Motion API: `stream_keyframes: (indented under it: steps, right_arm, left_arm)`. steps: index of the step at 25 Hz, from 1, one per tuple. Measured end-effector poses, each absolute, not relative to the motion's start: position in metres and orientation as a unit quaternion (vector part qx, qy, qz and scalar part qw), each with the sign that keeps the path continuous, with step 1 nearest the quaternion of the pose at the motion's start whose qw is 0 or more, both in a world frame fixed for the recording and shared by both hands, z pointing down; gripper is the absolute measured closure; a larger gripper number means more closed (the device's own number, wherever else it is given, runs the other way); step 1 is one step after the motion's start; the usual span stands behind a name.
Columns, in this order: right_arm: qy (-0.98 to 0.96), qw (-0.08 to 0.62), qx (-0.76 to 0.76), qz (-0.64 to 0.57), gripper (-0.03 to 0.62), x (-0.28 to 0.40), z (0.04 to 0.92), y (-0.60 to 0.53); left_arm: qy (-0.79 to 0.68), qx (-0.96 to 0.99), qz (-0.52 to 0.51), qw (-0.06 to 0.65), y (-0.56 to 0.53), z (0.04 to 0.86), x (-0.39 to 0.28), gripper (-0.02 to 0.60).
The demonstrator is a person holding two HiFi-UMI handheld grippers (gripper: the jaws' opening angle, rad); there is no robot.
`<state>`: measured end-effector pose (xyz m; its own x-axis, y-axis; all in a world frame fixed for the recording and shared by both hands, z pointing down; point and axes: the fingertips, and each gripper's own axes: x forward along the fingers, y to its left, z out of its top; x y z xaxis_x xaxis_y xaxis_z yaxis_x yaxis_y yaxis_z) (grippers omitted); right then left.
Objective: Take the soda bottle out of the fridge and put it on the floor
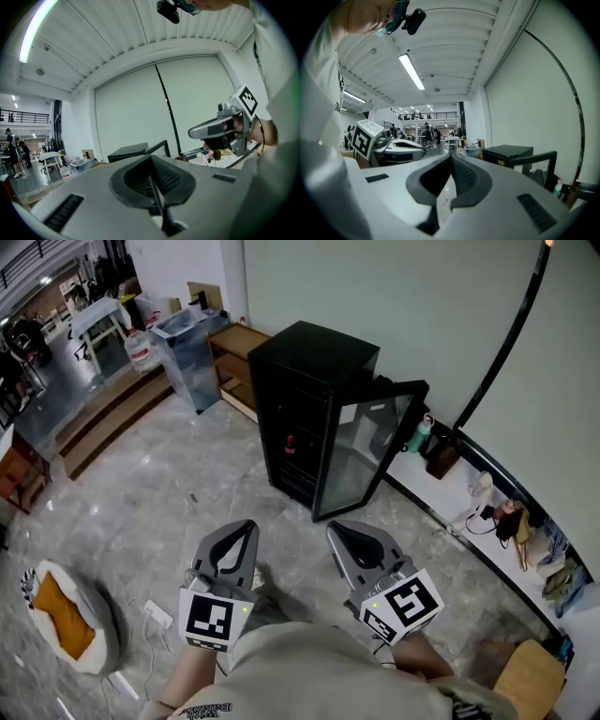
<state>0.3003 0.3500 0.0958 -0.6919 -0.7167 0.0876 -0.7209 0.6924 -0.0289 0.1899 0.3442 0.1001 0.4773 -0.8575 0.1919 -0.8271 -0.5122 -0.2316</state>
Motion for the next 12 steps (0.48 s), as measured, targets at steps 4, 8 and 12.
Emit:
stream_keyframes:
  steps: [4,8,12]
  right_arm:
    - [-0.919,0.05,0.391,0.031,0.599,0.282,0.103,0.312]
    - [-0.917,0.061,0.392,0.035,0.599,0.258,0.109,0.27]
    - [-0.915,0.078,0.395,0.037,0.599,0.229,0.113,0.229]
  left_arm:
    - [0.493,-0.858,-0.137,0.043,0.307,0.105,0.171,0.575]
    - [0.489,-0.86,-0.143,0.041,0.266,0.11,0.149,0.575]
    - [0.487,-0.861,-0.141,0.034,0.226,0.111,0.122,0.575]
